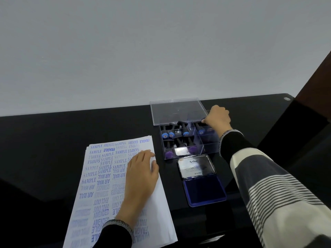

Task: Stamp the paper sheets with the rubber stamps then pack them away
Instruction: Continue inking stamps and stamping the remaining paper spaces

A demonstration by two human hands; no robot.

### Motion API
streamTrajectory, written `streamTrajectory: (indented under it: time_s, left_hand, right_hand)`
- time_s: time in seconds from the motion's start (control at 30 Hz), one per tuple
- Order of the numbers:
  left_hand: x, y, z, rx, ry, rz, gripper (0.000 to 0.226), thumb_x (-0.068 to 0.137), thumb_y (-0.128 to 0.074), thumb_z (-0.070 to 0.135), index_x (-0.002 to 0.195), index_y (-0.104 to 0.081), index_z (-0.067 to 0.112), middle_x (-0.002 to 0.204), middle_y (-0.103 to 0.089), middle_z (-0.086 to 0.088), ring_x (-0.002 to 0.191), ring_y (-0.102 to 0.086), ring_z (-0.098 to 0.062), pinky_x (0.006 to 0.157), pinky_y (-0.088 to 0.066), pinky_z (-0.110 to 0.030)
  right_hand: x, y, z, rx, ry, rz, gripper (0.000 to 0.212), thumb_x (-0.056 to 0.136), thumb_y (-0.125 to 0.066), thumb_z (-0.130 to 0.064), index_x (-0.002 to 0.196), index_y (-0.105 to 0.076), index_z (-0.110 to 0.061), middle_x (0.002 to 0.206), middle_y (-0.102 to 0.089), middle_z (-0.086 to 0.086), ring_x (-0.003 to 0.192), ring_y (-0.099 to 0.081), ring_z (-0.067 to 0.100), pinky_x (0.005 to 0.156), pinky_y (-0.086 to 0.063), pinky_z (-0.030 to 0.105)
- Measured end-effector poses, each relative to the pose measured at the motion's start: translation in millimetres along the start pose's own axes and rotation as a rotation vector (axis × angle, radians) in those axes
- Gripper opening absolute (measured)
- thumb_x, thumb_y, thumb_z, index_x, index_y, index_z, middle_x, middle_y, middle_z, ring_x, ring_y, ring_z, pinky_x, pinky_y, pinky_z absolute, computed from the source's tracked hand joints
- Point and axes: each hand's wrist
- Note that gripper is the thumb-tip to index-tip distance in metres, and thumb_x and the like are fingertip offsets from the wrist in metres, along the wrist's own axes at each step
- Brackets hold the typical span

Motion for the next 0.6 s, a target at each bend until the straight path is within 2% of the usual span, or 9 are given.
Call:
streamTrajectory:
  time_s: [0.13, 0.23, 0.33, 0.4, 0.5, 0.6]
  left_hand:
    - [-0.2, -0.7, -0.8, 0.004, -0.011, 0.007, 0.021, 0.094, -0.052, 0.022, 0.114, -0.058, 0.021, 0.119, -0.057, 0.009, 0.113, -0.048, -0.009, 0.098, -0.025, -0.018]
    - [0.1, -1.0, -0.4, 0.007, -0.011, 0.009, 0.022, 0.094, -0.052, 0.022, 0.115, -0.058, 0.02, 0.119, -0.057, 0.007, 0.113, -0.048, -0.01, 0.098, -0.025, -0.018]
    - [0.4, -1.8, 0.3, 0.03, 0.0, -0.001, 0.023, 0.095, -0.05, 0.022, 0.117, -0.058, 0.019, 0.123, -0.057, 0.006, 0.116, -0.048, -0.013, 0.101, -0.028, -0.023]
    - [0.5, -2.2, 1.3, 0.046, 0.007, -0.01, 0.023, 0.096, -0.049, 0.022, 0.118, -0.057, 0.018, 0.123, -0.056, 0.005, 0.116, -0.048, -0.014, 0.102, -0.03, -0.026]
    - [1.3, -1.4, 3.6, 0.092, -0.007, 0.007, 0.018, 0.096, -0.051, 0.022, 0.11, -0.06, 0.017, 0.112, -0.058, 0.004, 0.105, -0.049, -0.015, 0.091, -0.037, -0.027]
    - [1.6, -0.2, 6.8, 0.17, -0.045, 0.037, 0.013, 0.092, -0.058, 0.019, 0.1, -0.065, 0.013, 0.101, -0.063, -0.001, 0.091, -0.054, -0.019, 0.076, -0.042, -0.029]
  right_hand:
    - [-4.8, -5.5, -4.3, -0.029, -0.005, 0.003, 0.04, 0.087, -0.062, -0.017, 0.122, -0.05, -0.002, 0.128, -0.05, 0.021, 0.123, -0.038, 0.036, 0.087, -0.044, 0.041]
    - [-11.8, -2.5, -3.1, 0.069, 0.008, 0.106, 0.035, 0.088, -0.059, -0.018, 0.117, -0.052, 0.001, 0.126, -0.049, 0.024, 0.121, -0.038, 0.037, 0.087, -0.042, 0.04]
    - [-24.8, 5.0, -0.1, 0.372, 0.06, 0.271, 0.023, 0.089, -0.056, -0.022, 0.097, -0.058, -0.001, 0.111, -0.057, 0.017, 0.113, -0.044, 0.033, 0.078, -0.038, 0.035]
    - [-40.1, 13.9, 1.8, 0.681, 0.029, 0.295, 0.015, 0.088, -0.06, -0.025, 0.087, -0.059, -0.01, 0.096, -0.061, 0.007, 0.101, -0.052, 0.024, 0.075, -0.04, 0.031]
    - [-70.5, 21.9, 8.2, 1.152, -0.065, 0.147, 0.025, 0.088, -0.065, -0.029, 0.097, -0.065, -0.006, 0.097, -0.067, 0.004, 0.086, -0.058, 0.013, 0.072, -0.042, 0.023]
    - [-107.7, 14.6, 23.2, 1.292, -0.086, -0.027, 0.027, 0.089, -0.063, -0.028, 0.103, -0.065, -0.004, 0.098, -0.069, 0.006, 0.081, -0.06, 0.01, 0.071, -0.045, 0.021]
Point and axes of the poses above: each hand's wrist, its own x-axis towards the middle knuckle, its own y-axis out of the back of the hand, z = x × y
